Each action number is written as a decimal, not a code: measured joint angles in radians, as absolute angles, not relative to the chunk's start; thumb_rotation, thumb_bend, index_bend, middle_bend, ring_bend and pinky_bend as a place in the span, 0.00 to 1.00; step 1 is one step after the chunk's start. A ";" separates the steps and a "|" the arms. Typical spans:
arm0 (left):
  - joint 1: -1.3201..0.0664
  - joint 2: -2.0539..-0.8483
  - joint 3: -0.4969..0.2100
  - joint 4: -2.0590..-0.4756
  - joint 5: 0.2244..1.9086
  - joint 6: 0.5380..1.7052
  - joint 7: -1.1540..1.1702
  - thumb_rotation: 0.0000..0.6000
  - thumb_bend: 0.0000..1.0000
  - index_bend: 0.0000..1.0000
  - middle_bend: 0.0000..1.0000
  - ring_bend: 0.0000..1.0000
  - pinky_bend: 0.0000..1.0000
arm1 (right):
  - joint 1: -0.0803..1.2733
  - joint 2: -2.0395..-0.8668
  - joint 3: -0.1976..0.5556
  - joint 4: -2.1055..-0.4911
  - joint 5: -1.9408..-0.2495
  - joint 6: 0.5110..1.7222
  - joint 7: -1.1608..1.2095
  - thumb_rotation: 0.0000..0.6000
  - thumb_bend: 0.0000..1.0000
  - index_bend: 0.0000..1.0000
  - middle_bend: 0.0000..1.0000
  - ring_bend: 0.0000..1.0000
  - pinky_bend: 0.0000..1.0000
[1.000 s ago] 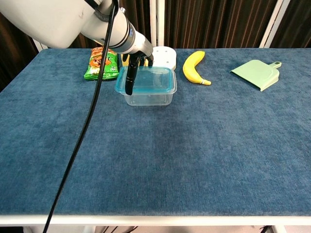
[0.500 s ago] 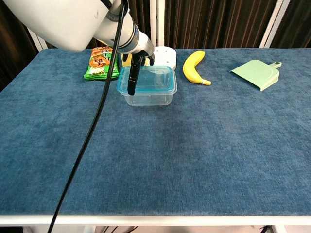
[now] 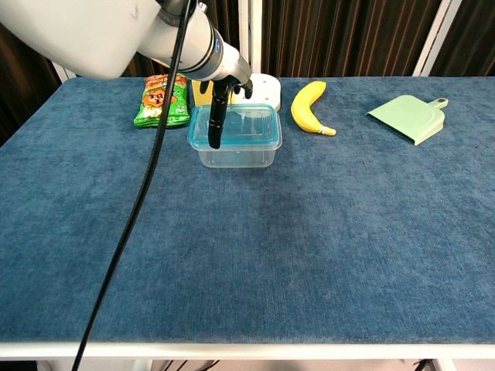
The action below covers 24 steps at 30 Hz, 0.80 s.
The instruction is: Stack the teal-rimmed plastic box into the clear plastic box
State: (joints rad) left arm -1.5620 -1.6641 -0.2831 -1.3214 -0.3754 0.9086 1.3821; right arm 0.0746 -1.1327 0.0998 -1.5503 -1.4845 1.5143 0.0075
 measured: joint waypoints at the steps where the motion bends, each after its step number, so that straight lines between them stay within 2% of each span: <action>1: -1.555 -1.656 -0.284 -1.342 -0.358 0.908 1.373 1.00 0.03 0.00 0.00 0.01 0.17 | 0.075 -1.133 0.100 -1.549 -1.486 1.515 0.009 1.00 0.08 0.00 0.03 0.00 0.00; 6: -1.510 -1.610 -0.277 -1.466 -0.219 0.907 1.301 1.00 0.03 0.03 0.02 0.01 0.12 | 0.080 -1.138 0.098 -1.543 -1.489 1.508 0.012 1.00 0.08 0.00 0.03 0.00 0.00; 11: -1.489 -1.605 -0.232 -1.536 -0.106 0.919 1.248 1.00 0.02 0.03 0.02 0.01 0.12 | 0.080 -1.144 0.096 -1.538 -1.492 1.509 0.016 1.00 0.08 0.00 0.03 0.00 0.00; 17: -1.506 -1.642 -0.189 -1.517 -0.106 0.954 1.253 1.00 0.02 0.04 0.02 0.01 0.11 | 0.076 -1.143 0.094 -1.536 -1.489 1.511 0.018 1.00 0.08 0.00 0.03 0.00 0.00; 24: -1.520 -1.662 -0.181 -1.509 -0.121 0.957 1.257 1.00 0.02 0.04 0.03 0.01 0.10 | 0.077 -1.144 0.094 -1.538 -1.490 1.509 0.015 1.00 0.08 0.00 0.03 0.00 0.00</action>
State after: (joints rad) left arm -1.5195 -1.6615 -0.1813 -1.5092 -0.1208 0.9575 1.2573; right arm 0.0768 -1.1440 0.0936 -1.5379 -1.4897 1.5091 0.0153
